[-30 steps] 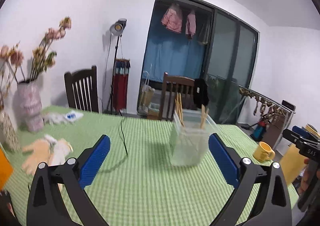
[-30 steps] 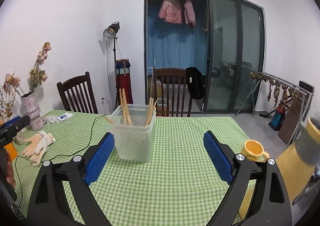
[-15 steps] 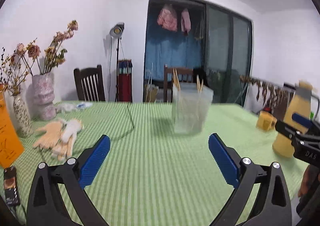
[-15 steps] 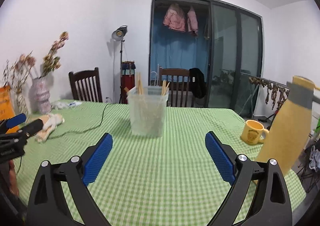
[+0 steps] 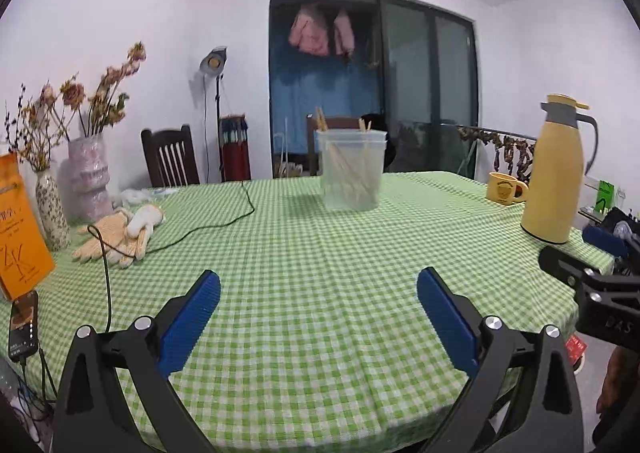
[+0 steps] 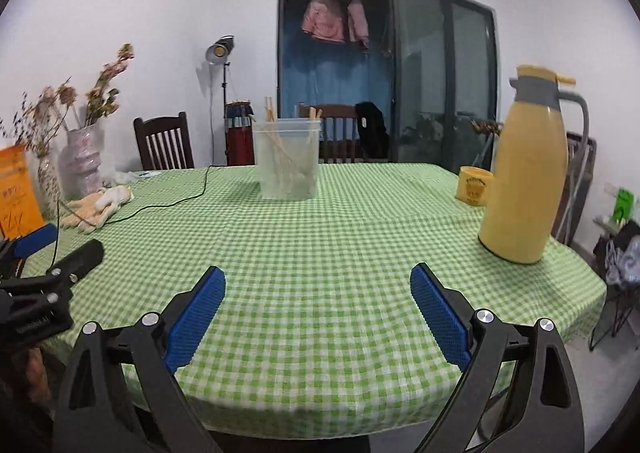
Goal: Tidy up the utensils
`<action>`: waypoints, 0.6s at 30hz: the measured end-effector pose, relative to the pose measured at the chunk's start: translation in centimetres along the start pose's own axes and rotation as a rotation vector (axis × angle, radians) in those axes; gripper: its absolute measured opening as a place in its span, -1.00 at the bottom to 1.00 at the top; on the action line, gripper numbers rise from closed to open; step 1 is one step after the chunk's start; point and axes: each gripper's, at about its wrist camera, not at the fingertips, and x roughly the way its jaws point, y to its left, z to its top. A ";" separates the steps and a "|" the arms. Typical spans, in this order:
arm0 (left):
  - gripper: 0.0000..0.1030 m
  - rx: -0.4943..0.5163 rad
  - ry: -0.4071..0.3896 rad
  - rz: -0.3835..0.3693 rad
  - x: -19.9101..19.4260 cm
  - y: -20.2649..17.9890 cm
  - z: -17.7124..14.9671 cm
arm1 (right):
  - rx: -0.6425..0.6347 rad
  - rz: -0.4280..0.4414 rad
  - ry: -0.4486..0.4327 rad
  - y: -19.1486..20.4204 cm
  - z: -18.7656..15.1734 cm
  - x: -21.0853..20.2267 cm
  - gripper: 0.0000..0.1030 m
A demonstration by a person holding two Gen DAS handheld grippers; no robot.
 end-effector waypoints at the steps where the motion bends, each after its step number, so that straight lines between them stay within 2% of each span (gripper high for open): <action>1: 0.86 0.002 -0.009 -0.003 -0.2 -0.1 -0.2 | -0.002 0.003 -0.014 0.2 0.2 -0.2 0.74; 6: 0.85 -0.012 -0.032 0.016 -0.9 0.2 0.3 | 0.000 0.025 -0.027 0.1 -0.3 -1.0 0.75; 11: 0.85 -0.038 -0.024 0.027 -0.5 1.0 0.9 | -0.003 0.049 -0.022 0.1 -0.3 -1.2 0.75; 18: 0.86 -0.035 -0.027 0.027 -0.4 1.1 1.2 | -0.007 0.047 -0.012 0.1 -0.5 -1.2 0.75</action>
